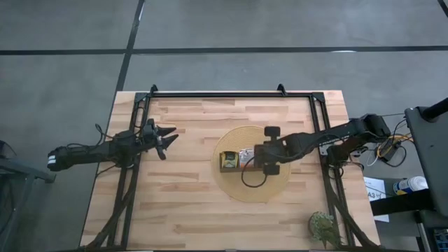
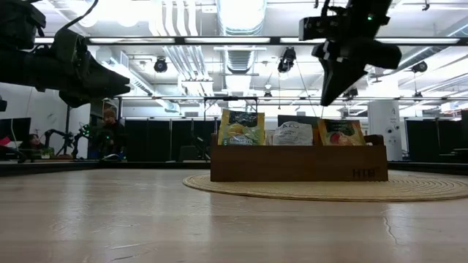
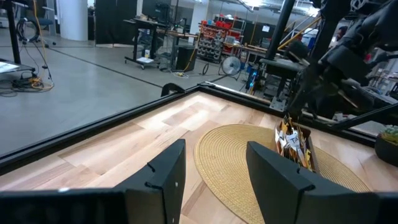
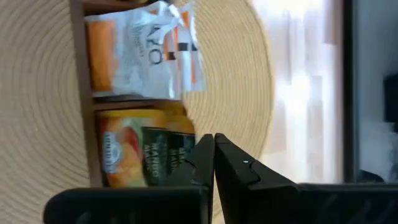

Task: Pick & Place Tea
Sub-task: Adjust the tea bags

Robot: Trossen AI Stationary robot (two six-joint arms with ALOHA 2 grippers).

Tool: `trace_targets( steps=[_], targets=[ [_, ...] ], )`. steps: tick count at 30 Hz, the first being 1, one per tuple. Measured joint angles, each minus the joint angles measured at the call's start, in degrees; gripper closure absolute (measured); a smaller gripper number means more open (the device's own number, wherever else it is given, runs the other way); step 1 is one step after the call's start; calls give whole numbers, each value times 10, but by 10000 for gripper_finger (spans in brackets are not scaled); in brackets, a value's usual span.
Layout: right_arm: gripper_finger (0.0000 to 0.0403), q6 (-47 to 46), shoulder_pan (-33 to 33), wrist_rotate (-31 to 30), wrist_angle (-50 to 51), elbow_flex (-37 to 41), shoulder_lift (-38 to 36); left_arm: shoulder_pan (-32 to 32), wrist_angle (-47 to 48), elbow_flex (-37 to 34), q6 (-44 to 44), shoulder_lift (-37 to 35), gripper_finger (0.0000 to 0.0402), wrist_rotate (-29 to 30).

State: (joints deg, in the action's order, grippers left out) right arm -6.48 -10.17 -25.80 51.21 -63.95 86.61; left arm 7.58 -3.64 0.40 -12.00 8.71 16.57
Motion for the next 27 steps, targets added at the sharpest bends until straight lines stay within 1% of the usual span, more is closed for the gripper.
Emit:
trace_targets(
  steps=[3,6,11,13,17,19,27],
  targets=[
    [394,-4,1,-15,-3,-3,0,0,0,0,0,0,239,0],
    [394,-15,3,-29,-15,11,0,0,0,0,0,0,239,0],
    [394,-38,6,-28,-28,43,8,0,0,0,0,0,239,0],
    [394,-39,6,-17,-35,53,16,0,0,0,0,0,239,0],
    [394,-32,6,27,-40,63,16,0,0,0,0,0,239,0],
    [394,-33,6,29,-40,64,11,0,0,0,0,0,239,0],
    [394,-37,6,-1,-40,63,-14,0,0,0,0,0,239,0]
  ],
)
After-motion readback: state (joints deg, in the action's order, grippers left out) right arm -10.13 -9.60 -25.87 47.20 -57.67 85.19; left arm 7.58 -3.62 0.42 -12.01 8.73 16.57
